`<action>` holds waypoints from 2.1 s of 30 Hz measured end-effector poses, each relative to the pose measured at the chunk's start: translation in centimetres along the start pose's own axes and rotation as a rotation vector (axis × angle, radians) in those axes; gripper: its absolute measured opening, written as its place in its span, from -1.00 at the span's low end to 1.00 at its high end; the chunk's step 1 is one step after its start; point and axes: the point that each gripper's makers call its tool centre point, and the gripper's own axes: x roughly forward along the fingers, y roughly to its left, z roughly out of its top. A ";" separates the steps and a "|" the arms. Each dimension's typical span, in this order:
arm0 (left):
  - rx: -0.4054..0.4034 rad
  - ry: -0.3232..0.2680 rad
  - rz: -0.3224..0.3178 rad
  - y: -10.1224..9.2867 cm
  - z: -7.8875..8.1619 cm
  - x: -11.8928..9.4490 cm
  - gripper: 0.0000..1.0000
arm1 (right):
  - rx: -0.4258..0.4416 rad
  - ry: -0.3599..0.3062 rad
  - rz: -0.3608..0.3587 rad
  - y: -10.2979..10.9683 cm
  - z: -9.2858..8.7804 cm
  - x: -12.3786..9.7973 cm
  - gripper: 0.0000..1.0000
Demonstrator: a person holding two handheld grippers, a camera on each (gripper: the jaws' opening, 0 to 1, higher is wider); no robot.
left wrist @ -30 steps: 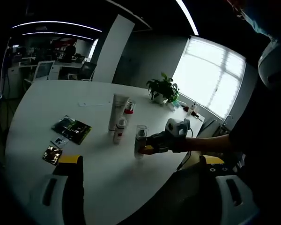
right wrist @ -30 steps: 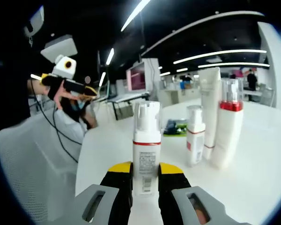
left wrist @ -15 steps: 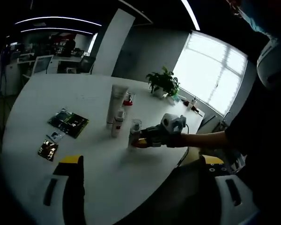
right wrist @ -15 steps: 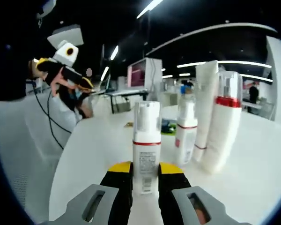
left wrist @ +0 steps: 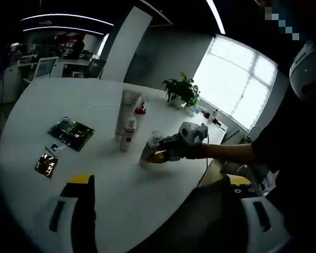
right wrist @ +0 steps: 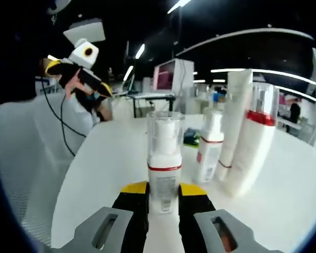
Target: Arrange the skincare products in the storage area until every visible bottle or jar stands upright without overlapping.
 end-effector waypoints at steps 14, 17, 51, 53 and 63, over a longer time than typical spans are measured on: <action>-0.031 0.000 0.021 1.1 -0.4 0.5 0.87 | -0.065 0.055 0.049 -2.6 -0.3 0.8 -0.76; -0.035 0.001 0.023 1.0 -0.4 0.8 0.87 | -0.072 0.061 0.044 -3.3 -0.3 0.9 -0.76; -0.062 -0.005 0.037 0.8 -0.7 1.9 0.85 | -0.078 0.076 0.025 -7.5 -1.3 1.4 -0.75; -0.061 -0.003 0.037 0.9 -0.7 1.9 0.85 | -0.077 0.077 0.026 -7.6 -1.4 1.4 -0.75; -0.061 -0.003 0.035 1.4 -0.8 1.7 0.84 | -0.079 0.103 0.028 -7.6 -2.1 1.4 -0.72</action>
